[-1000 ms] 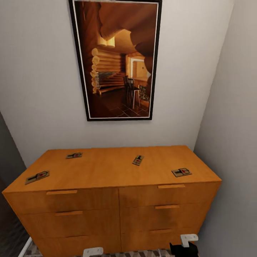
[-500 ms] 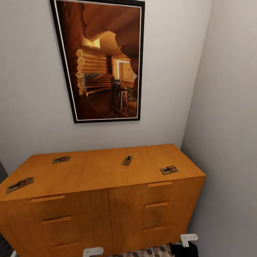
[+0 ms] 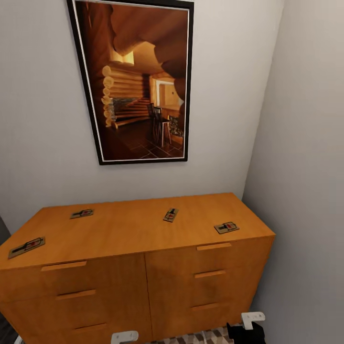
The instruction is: Take the four mousetraps from the cabinet in the bathroom and place them on the bathroom floor. Make sure all four end up on the same floor surface, and ensure that at least two of them are either under or directly next to the same bathroom sink.
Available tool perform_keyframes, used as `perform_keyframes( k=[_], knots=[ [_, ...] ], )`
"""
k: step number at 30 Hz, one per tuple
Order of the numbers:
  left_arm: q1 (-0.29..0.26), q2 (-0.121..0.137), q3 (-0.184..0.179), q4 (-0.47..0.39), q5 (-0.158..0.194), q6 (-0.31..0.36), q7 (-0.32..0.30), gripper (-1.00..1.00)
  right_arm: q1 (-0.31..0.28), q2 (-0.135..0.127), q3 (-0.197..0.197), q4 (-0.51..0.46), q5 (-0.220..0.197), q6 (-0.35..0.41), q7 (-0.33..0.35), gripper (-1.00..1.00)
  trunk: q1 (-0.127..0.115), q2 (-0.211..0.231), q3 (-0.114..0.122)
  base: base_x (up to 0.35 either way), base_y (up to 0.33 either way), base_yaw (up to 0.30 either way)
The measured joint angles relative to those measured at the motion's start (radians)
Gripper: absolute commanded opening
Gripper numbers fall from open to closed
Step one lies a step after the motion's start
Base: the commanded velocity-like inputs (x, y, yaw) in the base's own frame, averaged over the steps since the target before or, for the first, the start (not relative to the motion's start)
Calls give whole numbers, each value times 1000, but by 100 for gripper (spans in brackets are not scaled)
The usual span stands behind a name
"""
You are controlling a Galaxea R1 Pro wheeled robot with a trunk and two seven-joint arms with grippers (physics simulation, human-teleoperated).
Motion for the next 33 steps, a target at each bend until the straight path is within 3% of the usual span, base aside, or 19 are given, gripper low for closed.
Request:
perform_keyframes(
  k=[33],
  knots=[
    [0, -10, -3, -3, 3, -2, 5, 100, 0, 0, 4, -4, 9, 3, 10, 100, 0, 0, 0, 0, 0, 0]
  ],
)
